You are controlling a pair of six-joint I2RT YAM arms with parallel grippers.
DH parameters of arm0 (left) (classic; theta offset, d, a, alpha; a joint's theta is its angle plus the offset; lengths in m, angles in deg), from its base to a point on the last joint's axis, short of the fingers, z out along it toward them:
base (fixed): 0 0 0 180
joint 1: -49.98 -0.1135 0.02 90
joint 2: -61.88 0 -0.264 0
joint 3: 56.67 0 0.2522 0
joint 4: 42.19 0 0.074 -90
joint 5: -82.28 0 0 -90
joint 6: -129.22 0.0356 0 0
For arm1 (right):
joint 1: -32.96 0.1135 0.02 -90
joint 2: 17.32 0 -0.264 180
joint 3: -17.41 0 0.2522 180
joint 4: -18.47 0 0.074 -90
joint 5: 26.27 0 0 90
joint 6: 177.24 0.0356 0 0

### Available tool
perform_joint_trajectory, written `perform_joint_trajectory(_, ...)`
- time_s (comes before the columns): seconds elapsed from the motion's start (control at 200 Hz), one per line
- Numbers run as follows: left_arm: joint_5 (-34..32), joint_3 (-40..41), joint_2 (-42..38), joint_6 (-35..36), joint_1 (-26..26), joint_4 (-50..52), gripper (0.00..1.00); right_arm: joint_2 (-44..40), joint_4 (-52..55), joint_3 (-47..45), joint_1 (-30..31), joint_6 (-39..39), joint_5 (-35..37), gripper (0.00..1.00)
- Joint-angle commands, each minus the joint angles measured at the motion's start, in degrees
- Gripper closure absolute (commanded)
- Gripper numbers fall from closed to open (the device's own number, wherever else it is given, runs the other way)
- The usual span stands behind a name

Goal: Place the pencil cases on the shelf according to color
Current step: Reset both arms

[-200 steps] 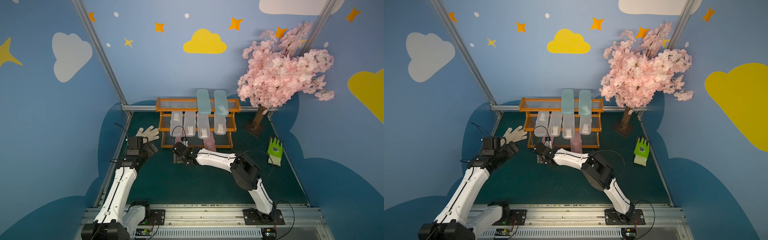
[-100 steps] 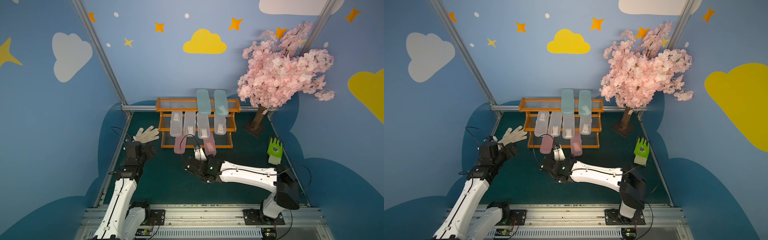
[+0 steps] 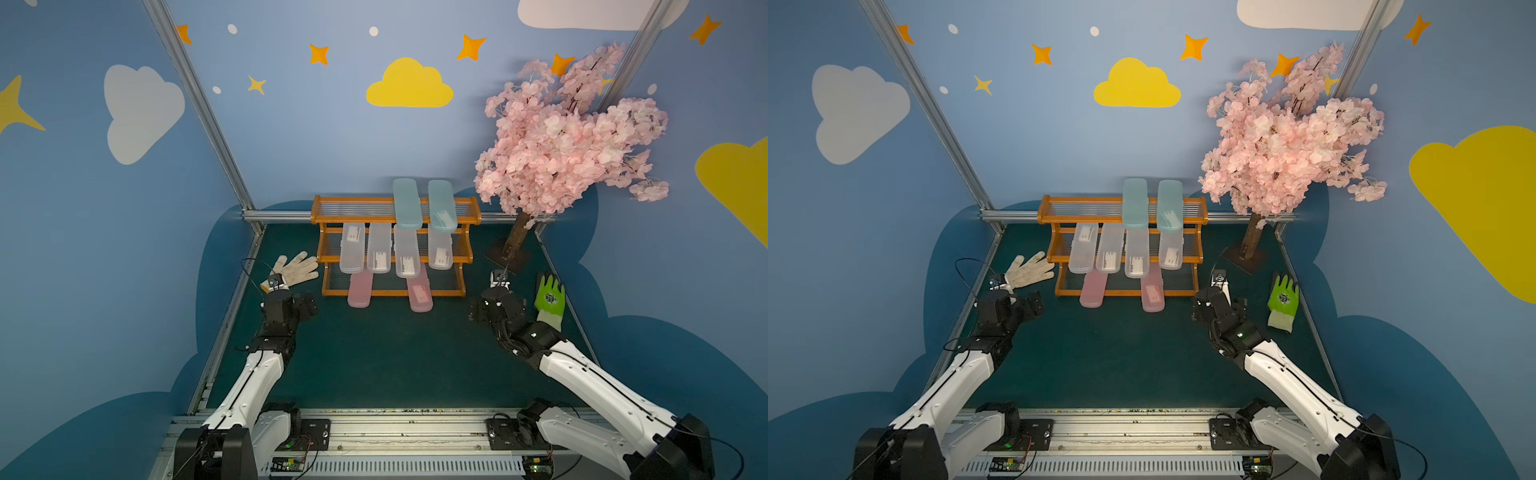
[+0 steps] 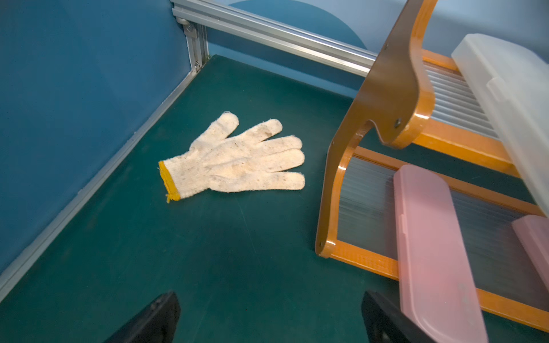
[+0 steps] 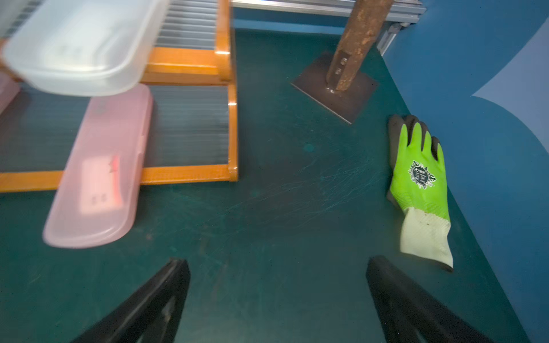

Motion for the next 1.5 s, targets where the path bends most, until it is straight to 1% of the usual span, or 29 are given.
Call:
perform_joint_trajectory(0.0, -3.8, -1.6, 4.6, 3.8, -0.2, -8.8, 0.00, 1.2, -12.0, -1.2, -8.2, -9.0, -10.4, 0.02)
perform_joint_trajectory(0.04, -5.1, -1.4, 6.9, 3.7, -0.3, -10.9, 0.00, 2.9, -14.6, -1.5, -11.3, -10.0, -11.4, 0.02)
perform_joint_trajectory(0.1, -6.4, -1.2, 10.4, 4.5, -0.5, -13.5, 0.00, 5.7, -18.4, -1.9, -14.5, -10.7, -11.2, 0.02)
perform_joint_trajectory(0.2, -7.3, 0.6, 14.8, 5.8, -0.5, -19.8, 0.00, 11.1, -25.5, -2.1, -18.7, -11.6, -12.2, 0.02)
perform_joint_trajectory(0.22, -7.4, 1.2, 15.5, 5.9, -0.5, -21.4, 0.00, 12.3, -27.1, -3.7, -19.5, -11.8, -12.1, 0.02)
perform_joint_trajectory(0.27, -7.3, 2.6, 17.2, 6.1, -0.6, -25.3, 0.00, 15.4, -30.6, -4.1, -21.3, -12.3, -12.4, 0.02)
perform_joint_trajectory(0.355, -5.5, 4.4, 20.3, 6.2, -0.6, -31.4, 0.00, 21.1, -35.2, -3.9, -23.5, -13.1, -12.7, 0.02)
perform_joint_trajectory(0.431, -3.3, 5.9, 22.4, 6.8, -0.7, -36.8, 0.00, 24.8, -36.5, -3.2, -25.0, -12.9, -13.7, 0.02)
perform_joint_trajectory(0.521, -1.9, 5.6, 23.1, 8.3, -0.1, -37.0, 0.00, 27.6, -32.5, -0.6, -26.4, -12.2, -15.3, 0.02)
perform_joint_trajectory(0.566, -0.2, 5.4, 23.5, 9.0, -0.2, -37.3, 0.00, 28.6, -36.1, -2.1, -26.8, -12.2, -16.2, 0.02)
perform_joint_trajectory(0.606, 1.7, 5.1, 24.1, 9.7, -0.1, -37.3, 0.00, 28.3, -40.7, -5.4, -26.5, -12.4, -15.6, 0.02)
perform_joint_trajectory(0.666, 4.2, 4.4, 26.3, 10.8, -0.1, -38.0, 0.00, 26.4, -41.9, -7.5, -26.8, -13.8, -19.1, 0.02)
perform_joint_trajectory(0.696, 5.0, 4.6, 28.2, 11.4, 0.0, -40.5, 0.00, 25.9, -44.7, -9.2, -26.9, -14.4, -19.8, 0.02)
perform_joint_trajectory(0.751, 4.8, 6.0, 29.0, 11.6, 0.1, -43.6, 0.00, 25.0, -48.5, -11.9, -27.1, -15.2, -22.3, 0.02)
perform_joint_trajectory(0.846, 4.8, 5.5, 28.3, 11.6, 0.2, -41.9, 0.00, 26.6, -54.4, -14.4, -27.2, -16.1, -24.4, 0.02)
perform_joint_trajectory(1.497, 4.8, 5.5, 28.5, 11.7, 0.2, -42.0, 0.00, 26.7, -54.9, -14.8, -26.5, -17.1, -24.3, 0.02)
